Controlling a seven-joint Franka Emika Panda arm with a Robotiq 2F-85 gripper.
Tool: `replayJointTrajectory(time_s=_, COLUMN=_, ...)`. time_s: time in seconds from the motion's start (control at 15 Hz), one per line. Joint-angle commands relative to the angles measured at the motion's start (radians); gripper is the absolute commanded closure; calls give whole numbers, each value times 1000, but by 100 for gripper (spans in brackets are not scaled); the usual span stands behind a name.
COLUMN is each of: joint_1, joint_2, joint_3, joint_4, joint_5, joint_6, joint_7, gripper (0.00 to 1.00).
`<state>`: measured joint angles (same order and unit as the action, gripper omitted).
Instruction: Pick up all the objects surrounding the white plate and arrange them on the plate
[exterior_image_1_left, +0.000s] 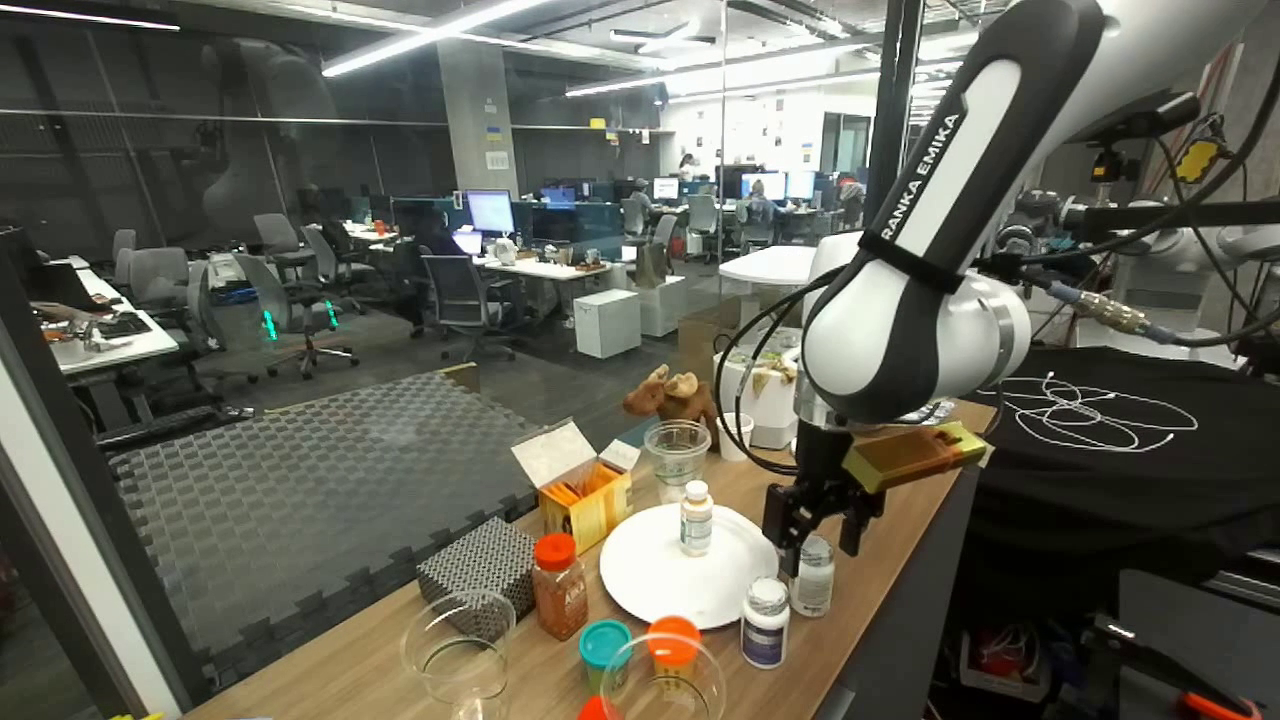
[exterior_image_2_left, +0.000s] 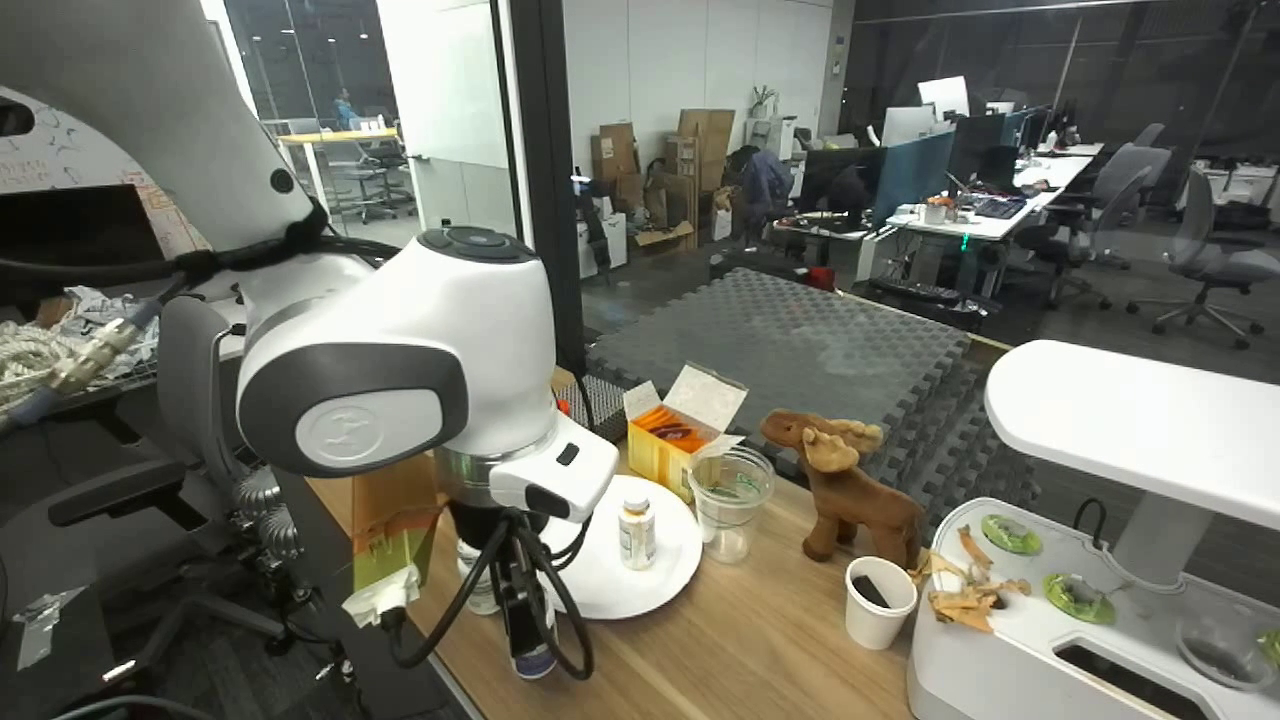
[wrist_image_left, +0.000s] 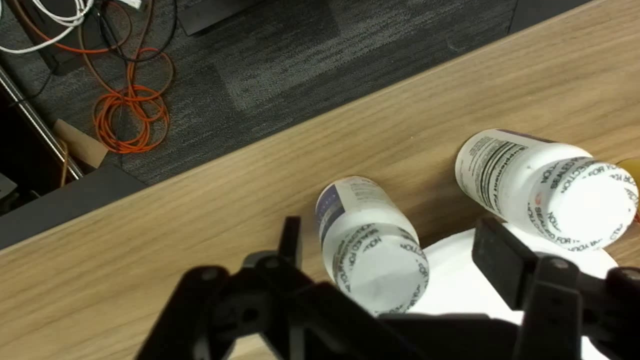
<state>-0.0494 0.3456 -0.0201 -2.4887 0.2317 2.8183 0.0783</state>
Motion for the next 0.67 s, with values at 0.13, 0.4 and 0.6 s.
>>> replayJointTrajectory(time_s=0.13, joint_1=3, joint_2=-11, joint_3=-8, joint_4=-22, joint_5=-14, joint_6=63, joint_7=29, gripper=58)
replayJointTrajectory(time_s=0.4, joint_1=30, joint_2=-24, joint_3=-49, joint_4=-34, joint_5=-59, joint_6=92, joint_7=70, gripper=77)
replayJointTrajectory(time_s=0.6, joint_1=56, joint_2=-39, joint_3=-88, joint_4=-35, joint_5=-113, joint_6=92, joint_7=102, gripper=81)
